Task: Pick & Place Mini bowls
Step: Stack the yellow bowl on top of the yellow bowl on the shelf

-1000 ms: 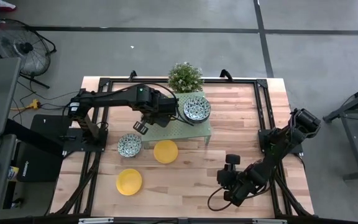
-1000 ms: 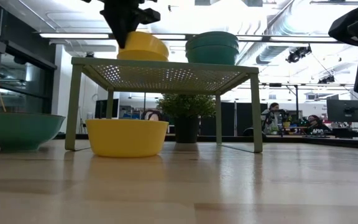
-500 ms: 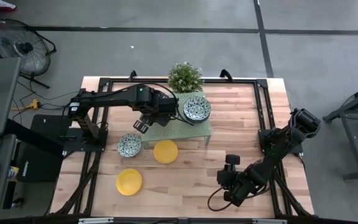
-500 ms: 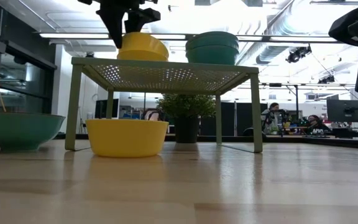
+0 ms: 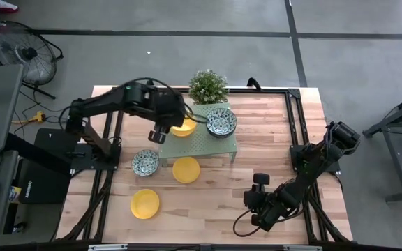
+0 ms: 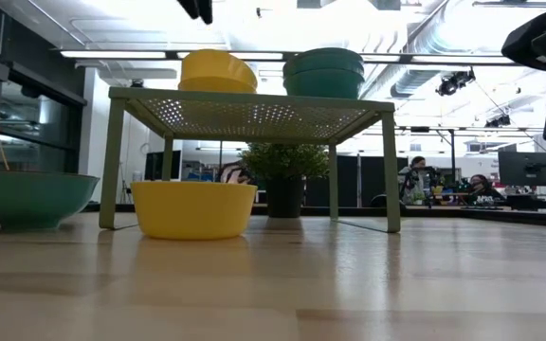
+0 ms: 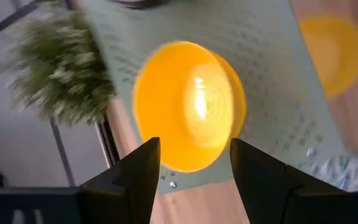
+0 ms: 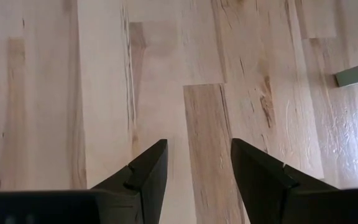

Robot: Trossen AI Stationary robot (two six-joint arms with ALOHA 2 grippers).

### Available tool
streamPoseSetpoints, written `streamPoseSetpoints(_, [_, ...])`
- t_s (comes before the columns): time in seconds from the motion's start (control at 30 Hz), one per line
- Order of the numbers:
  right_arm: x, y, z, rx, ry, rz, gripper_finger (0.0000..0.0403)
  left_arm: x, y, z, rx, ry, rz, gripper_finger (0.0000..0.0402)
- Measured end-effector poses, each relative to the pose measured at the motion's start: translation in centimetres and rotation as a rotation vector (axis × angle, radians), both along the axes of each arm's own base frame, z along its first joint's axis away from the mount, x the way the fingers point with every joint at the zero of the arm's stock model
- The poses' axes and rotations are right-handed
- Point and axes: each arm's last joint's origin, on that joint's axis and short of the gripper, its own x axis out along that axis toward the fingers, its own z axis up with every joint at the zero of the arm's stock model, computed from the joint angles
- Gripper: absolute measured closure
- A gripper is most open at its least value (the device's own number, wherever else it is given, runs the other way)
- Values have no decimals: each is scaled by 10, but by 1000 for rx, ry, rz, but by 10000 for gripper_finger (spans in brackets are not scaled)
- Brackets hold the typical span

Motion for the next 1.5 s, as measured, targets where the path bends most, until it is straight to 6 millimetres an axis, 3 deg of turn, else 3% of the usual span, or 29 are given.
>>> streamPoseSetpoints(0.17, [0,0,0,6,-21,-42,238,-7,-16,-3,91,-123,299,213])
streamPoseSetpoints(0.47, [0,2,1,-15,-84,-71,238,-21,-82,-28,383,-362,387,213])
streamPoseSetpoints(0.63, [-2,7,3,-17,-129,-63,238,-33,-99,-49,424,-527,466,213])
streamPoseSetpoints(0.9, [-3,13,5,-27,-184,-29,238,-48,-94,-78,398,-727,620,213])
streamPoseSetpoints(1.17, [-2,13,5,-56,-201,-5,238,-56,-90,-83,348,-836,663,213])
streamPoseSetpoints(1.3, [-1,12,6,-70,-212,-5,238,-50,-94,-82,286,-810,618,213])
streamPoseSetpoints(1.5, [0,13,6,-75,-217,10,238,-14,-111,-76,168,-776,338,213])
